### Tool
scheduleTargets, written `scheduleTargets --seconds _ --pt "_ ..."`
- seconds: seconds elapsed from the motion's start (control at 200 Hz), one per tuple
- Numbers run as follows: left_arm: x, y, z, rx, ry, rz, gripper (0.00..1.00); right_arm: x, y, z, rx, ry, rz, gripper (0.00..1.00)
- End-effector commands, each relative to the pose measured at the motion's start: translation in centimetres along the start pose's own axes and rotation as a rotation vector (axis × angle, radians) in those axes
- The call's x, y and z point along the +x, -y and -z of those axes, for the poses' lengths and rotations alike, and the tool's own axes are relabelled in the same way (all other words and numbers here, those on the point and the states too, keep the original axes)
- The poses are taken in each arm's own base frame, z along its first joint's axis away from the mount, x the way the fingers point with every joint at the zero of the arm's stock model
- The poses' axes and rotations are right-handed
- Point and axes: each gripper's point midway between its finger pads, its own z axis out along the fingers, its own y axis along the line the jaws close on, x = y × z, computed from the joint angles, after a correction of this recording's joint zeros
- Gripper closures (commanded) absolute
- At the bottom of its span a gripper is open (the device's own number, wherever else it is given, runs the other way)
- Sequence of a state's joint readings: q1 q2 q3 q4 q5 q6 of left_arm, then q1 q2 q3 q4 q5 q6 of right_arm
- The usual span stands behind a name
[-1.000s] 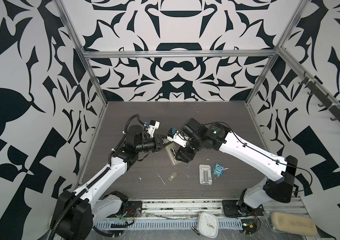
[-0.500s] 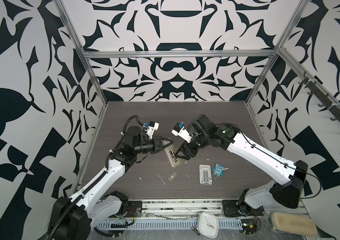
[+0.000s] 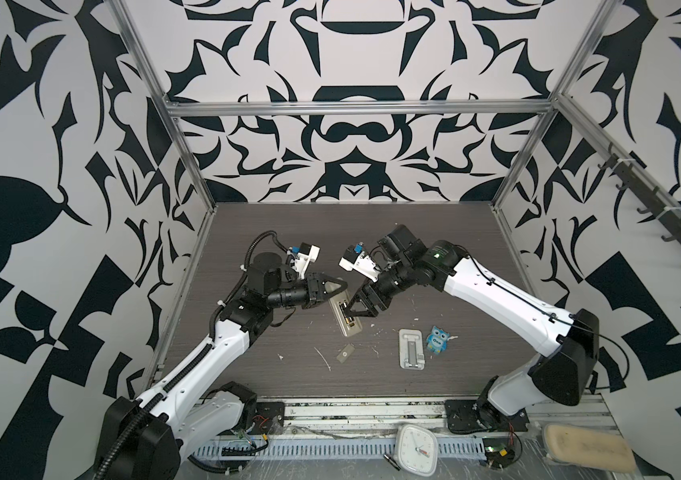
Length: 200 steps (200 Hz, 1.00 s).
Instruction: Load the batteries into the remote control
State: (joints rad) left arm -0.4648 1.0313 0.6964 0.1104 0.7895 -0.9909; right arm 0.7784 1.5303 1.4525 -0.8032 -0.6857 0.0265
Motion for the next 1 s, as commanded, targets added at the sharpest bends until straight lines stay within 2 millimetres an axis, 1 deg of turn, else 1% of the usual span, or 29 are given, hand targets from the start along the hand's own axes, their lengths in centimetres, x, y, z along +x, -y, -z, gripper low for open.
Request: scheduleTargets --seconds 0.0,0.23,0.5,0.8,0.995 --pt "-0.4 2.0 0.3 0.053 0.004 -0.051 1.0 -0.7 -1.2 0.7 -0.041 0.037 0.034 0.29" --pt "-0.7 2.3 0.3 0.057 0.01 -0.053 1.0 -0.4 -1.4 0.4 -0.065 0.015 0.046 0.28" --pt "-0.7 2.5 0.5 0.064 0.019 -0.049 1.0 -0.2 -1.4 0.2 -0.071 0.011 0.05 0.34" --pt "-0.8 2.6 0.5 0.067 0.026 -0.048 1.0 0.0 -0.7 -0.3 -0.06 -0.016 0.052 0.47" --pt "-1.0 2.8 0.4 0.073 0.029 -0.051 1.0 0.2 -0.1 -0.6 -0.032 -0.029 0.057 0.62"
